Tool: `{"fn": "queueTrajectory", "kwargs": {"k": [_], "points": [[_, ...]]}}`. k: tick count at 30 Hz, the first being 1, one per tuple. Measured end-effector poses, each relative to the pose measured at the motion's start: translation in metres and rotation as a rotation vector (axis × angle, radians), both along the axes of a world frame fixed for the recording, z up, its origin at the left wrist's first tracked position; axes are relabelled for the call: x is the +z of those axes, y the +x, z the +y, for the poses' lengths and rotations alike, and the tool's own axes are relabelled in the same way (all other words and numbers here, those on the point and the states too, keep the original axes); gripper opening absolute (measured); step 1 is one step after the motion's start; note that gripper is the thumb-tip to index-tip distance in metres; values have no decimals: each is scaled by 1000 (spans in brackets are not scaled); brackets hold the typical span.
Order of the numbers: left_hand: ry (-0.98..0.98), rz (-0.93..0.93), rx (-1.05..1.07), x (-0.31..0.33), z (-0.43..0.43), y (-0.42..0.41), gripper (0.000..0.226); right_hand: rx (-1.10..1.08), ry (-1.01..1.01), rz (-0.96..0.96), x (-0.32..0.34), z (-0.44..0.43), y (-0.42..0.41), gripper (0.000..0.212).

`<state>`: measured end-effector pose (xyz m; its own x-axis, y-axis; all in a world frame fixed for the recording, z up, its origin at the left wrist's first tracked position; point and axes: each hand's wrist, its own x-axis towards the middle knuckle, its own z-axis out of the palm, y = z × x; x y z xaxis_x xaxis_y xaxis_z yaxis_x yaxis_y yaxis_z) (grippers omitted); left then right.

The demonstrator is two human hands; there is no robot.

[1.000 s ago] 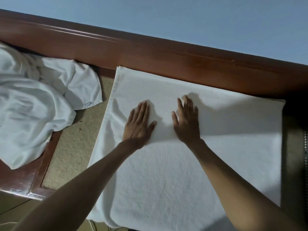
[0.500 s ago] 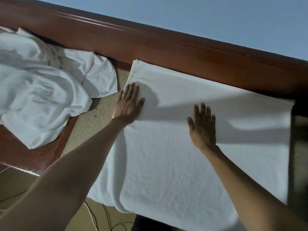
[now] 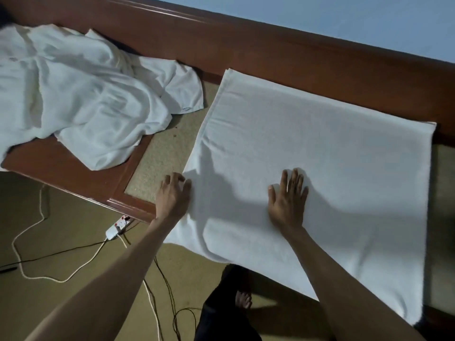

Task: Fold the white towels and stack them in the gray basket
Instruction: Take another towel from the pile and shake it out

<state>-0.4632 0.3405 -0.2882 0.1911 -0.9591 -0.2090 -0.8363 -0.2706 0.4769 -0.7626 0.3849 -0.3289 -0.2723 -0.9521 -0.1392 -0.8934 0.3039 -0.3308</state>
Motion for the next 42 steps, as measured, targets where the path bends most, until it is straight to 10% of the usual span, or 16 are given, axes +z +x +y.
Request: {"fn": "queueTrajectory", "kwargs": {"k": [18,31,35,42], "points": [[262,74,-128,16,12,67,43,-154,22,35,2,63,73,68],[71,39,-262,9,55,118,45,-176,-38,77,-1,89,90,69],[-224,46,-574,12,69,74,52,-177,-110,145,-9,92,90,66],[-79,-122,-865,-32,62,-9,70,-191,-127,206,-9,91,91,64]]}}
